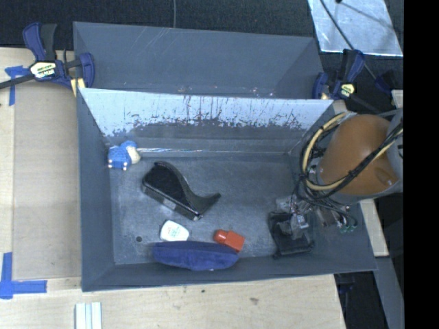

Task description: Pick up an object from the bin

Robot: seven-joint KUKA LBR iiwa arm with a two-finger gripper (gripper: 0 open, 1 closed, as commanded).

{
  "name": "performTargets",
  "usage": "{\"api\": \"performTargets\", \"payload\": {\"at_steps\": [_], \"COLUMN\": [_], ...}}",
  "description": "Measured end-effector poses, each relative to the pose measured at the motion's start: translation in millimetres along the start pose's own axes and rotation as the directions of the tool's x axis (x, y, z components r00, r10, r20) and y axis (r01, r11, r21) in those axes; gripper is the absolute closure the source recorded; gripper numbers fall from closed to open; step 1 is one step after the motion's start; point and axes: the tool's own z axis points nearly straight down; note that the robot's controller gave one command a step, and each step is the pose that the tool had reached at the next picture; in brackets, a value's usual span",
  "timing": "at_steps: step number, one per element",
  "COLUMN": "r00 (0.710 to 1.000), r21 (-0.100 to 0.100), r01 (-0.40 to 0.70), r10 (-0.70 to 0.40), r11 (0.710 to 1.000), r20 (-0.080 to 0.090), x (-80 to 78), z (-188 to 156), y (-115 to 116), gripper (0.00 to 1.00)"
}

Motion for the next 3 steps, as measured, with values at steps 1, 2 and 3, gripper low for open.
{"api": "performTargets", "payload": {"at_steps": [1, 2, 3], "r00": [1.000, 1.000, 1.000], "r21": [0.000, 0.000, 0.000], "r01": [0.000, 0.000, 0.000], "r10": [0.000, 0.000, 0.000], "r11": [1.000, 1.000, 1.000], "r20": [0.000, 0.000, 0.000], "x": [0.0, 0.0, 0.0], "z": [0.0, 0.0, 0.0], "y": [0.0, 0.0, 0.0], "gripper": [1.00, 1.00, 1.00]}}
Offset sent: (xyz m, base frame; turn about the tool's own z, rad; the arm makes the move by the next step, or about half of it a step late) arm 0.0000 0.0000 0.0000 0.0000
